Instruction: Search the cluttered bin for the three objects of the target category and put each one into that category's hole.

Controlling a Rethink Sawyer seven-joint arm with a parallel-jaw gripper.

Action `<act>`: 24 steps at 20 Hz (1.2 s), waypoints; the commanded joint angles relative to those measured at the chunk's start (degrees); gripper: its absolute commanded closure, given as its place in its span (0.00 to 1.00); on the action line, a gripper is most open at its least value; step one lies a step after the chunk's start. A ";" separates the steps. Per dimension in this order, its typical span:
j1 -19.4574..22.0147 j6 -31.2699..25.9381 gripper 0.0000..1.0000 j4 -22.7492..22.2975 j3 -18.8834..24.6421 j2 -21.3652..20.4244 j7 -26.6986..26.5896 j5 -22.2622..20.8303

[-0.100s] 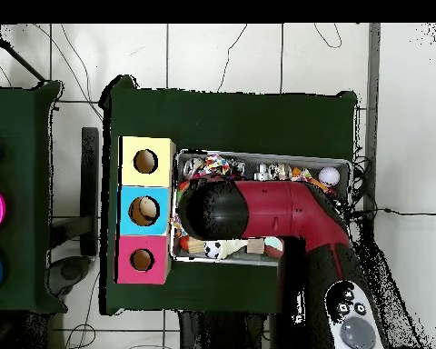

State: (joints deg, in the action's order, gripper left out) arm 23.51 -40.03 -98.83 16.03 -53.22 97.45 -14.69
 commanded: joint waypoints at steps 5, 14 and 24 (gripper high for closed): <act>1.21 3.78 0.00 -4.27 -1.34 0.93 5.19 -0.72; 0.83 12.65 0.00 -4.61 -1.14 -3.00 4.46 -3.66; 0.88 21.03 0.00 -4.49 -0.81 -5.90 2.92 -5.15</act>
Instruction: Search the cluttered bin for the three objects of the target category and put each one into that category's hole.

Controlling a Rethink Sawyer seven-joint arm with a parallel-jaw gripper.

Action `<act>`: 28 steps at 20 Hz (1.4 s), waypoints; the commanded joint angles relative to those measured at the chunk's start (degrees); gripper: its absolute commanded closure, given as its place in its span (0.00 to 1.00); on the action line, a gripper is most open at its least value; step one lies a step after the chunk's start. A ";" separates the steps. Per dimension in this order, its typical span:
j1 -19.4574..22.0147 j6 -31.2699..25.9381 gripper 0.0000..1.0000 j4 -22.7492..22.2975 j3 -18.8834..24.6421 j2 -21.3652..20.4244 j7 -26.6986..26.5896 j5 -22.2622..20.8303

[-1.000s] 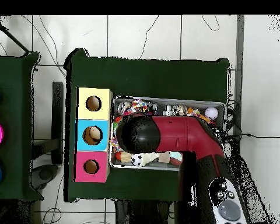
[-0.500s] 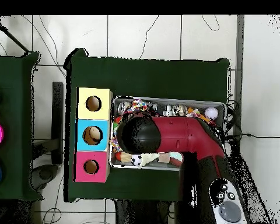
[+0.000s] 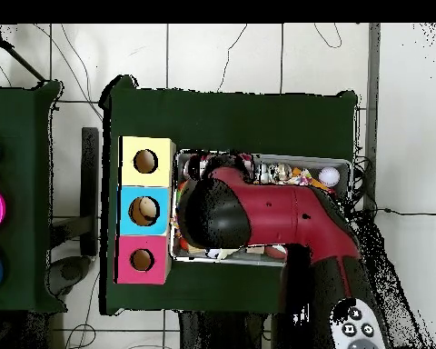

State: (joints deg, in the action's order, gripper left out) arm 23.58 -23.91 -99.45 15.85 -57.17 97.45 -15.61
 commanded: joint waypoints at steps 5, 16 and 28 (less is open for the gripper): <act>1.72 -7.04 0.00 -3.26 0.06 2.24 1.39 -0.06; 1.05 -19.02 0.00 -0.37 -0.27 4.30 1.52 0.75; -1.24 -20.08 0.00 1.94 -0.32 5.07 3.55 0.19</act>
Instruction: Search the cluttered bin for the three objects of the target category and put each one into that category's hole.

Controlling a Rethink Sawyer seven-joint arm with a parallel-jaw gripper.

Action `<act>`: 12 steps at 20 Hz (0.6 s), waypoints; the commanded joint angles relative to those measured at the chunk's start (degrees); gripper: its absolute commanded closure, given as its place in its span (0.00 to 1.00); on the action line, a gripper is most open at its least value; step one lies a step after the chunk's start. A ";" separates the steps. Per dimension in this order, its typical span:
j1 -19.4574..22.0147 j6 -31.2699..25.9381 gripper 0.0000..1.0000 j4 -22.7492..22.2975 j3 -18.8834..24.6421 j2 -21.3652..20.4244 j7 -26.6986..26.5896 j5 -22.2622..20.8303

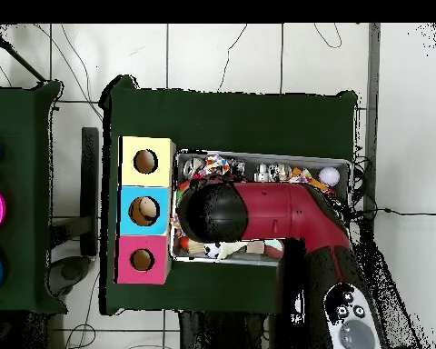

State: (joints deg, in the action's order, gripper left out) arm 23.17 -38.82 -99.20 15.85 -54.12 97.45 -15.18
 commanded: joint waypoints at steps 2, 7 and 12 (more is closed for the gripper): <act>-0.95 -4.84 0.00 2.25 -0.33 2.85 3.53 -0.41; -1.80 -3.75 0.00 4.16 -0.91 5.55 4.41 -1.03; -1.77 -3.74 0.00 7.42 -0.82 9.58 4.01 -1.15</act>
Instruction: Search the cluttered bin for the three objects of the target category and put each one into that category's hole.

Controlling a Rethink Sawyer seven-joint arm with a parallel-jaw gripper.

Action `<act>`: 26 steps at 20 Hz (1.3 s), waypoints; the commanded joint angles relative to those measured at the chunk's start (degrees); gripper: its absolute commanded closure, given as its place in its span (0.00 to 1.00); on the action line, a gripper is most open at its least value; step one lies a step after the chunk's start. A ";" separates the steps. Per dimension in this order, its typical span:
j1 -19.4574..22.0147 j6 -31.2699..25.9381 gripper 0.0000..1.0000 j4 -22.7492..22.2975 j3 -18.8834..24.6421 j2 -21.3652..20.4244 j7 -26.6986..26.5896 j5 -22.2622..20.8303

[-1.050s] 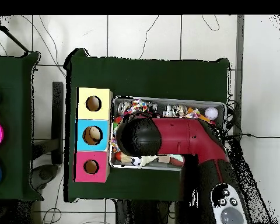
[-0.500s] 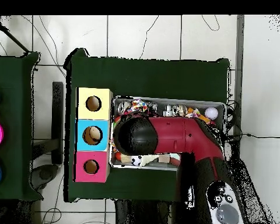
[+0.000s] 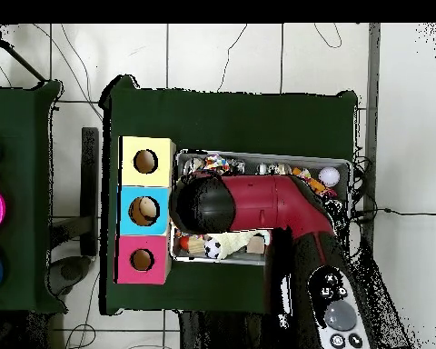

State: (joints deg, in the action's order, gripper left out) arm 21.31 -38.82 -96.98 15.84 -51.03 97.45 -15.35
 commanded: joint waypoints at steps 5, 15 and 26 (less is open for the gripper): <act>1.10 -3.29 0.00 7.09 -0.29 9.37 2.32 -0.99; 0.91 -7.74 0.00 10.79 -0.48 9.53 1.54 -0.17; 3.11 -3.22 0.00 11.33 -0.10 15.25 1.16 -0.74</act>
State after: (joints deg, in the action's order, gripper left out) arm 21.96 -40.22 -86.45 15.85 -40.28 97.45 -15.42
